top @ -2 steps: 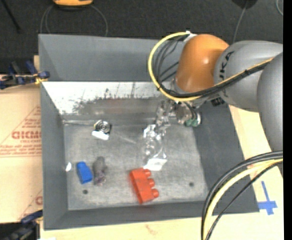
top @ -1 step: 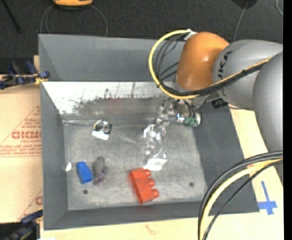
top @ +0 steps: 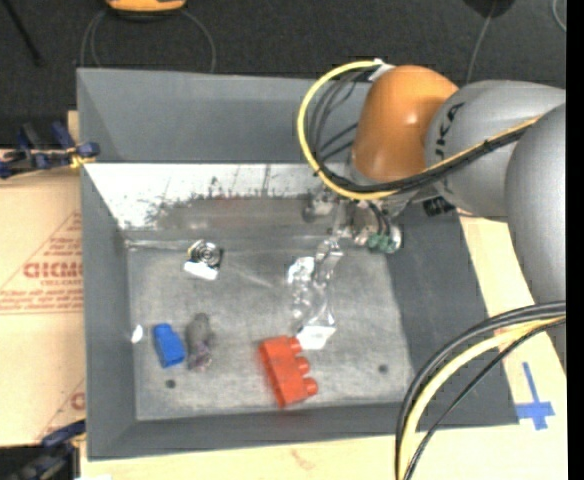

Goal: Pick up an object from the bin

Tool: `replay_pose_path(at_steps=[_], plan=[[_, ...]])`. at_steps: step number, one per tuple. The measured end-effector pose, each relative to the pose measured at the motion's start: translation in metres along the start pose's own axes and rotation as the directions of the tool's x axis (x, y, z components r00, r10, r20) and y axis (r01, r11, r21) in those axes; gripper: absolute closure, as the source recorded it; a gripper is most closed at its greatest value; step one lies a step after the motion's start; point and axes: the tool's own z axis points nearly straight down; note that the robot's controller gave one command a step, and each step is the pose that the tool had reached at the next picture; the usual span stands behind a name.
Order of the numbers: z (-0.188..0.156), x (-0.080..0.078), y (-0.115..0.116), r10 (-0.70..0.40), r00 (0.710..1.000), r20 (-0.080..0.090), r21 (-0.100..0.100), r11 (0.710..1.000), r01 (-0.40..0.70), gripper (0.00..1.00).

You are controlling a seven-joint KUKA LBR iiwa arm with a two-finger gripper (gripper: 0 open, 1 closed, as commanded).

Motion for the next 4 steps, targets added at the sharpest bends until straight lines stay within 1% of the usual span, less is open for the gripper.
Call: replay_pose_path(at_steps=[1, 2, 3, 4], plan=[[-0.002, 0.009, 0.003, -0.051, 0.999, -0.005, 0.002, 0.999, 0.051, 0.00], [-0.033, 0.034, 0.037, -0.439, 0.898, -0.022, -0.008, 0.898, 0.439, 0.00], [-0.006, 0.033, 0.028, -0.360, 0.933, -0.012, -0.004, 0.933, 0.360, 0.00], [-0.001, 0.071, 0.029, -0.375, 0.927, 0.000, 0.001, 0.927, 0.375, 0.00]])
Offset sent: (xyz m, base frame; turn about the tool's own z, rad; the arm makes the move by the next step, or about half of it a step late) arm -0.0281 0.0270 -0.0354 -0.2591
